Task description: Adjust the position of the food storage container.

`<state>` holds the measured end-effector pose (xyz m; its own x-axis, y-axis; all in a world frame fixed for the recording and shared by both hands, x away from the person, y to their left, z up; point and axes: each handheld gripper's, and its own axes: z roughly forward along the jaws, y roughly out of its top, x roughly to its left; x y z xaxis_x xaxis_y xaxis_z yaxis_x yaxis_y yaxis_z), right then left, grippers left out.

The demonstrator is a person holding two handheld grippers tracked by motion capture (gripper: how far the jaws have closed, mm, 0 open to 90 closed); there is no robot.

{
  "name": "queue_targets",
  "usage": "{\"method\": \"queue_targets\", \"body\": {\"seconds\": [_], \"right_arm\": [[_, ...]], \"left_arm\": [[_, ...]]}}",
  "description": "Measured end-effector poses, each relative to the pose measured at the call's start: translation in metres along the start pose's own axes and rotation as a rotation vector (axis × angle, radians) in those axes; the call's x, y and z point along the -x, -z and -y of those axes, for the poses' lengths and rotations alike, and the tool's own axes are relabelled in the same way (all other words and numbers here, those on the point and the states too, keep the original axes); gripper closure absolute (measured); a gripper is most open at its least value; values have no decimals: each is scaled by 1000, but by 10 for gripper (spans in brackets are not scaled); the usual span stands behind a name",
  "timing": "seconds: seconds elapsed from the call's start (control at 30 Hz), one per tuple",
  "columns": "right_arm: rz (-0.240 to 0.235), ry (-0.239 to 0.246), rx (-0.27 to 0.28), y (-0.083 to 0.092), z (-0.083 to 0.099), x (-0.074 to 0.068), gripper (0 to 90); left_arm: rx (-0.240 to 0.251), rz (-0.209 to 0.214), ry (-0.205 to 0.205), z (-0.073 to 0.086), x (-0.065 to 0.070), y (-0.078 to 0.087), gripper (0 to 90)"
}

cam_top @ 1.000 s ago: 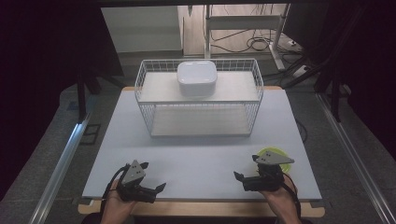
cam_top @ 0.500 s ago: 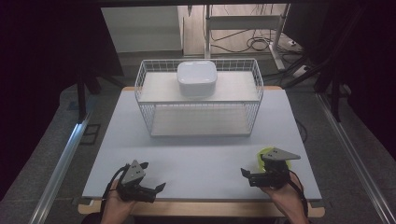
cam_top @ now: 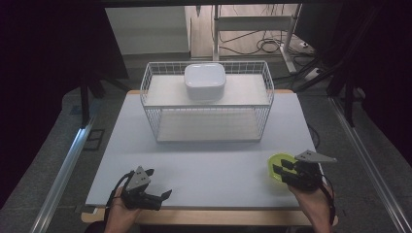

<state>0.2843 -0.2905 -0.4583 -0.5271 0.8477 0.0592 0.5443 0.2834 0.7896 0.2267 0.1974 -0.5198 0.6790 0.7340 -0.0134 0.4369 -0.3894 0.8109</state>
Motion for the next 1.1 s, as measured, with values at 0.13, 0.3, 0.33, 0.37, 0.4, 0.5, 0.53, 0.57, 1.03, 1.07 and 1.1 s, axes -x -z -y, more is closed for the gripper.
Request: {"method": "queue_targets", "body": {"seconds": [0.13,0.3,0.33,0.37,0.4,0.5,0.53,0.57,1.03,1.07,1.1], "right_arm": [[33,-28,-1,5,2,10,652],[83,-50,18,13,3,21,772],[95,-50,20,14,4,23,803],[102,-55,24,15,4,25,831],[115,-59,27,17,5,28,859],[146,-73,35,20,6,35,895],[157,-76,37,21,7,38,895],[166,-81,40,21,7,41,894],[210,-107,-31,9,18,58,894],[210,-108,-38,9,19,58,894],[210,-108,-44,8,19,58,894]], "left_arm": [[-4,4,0,0,0,-1,44],[-6,6,0,1,0,-1,45],[-6,6,1,1,0,-1,46],[-6,7,1,1,0,-1,46],[-6,8,2,1,0,-1,46],[-4,11,4,1,-1,-1,46],[-4,12,5,1,-1,-1,47],[-4,13,7,1,-1,-1,47],[-9,19,9,1,-1,-2,47],[-10,21,9,1,-1,-3,47],[-13,22,7,1,-1,-3,48]]}}
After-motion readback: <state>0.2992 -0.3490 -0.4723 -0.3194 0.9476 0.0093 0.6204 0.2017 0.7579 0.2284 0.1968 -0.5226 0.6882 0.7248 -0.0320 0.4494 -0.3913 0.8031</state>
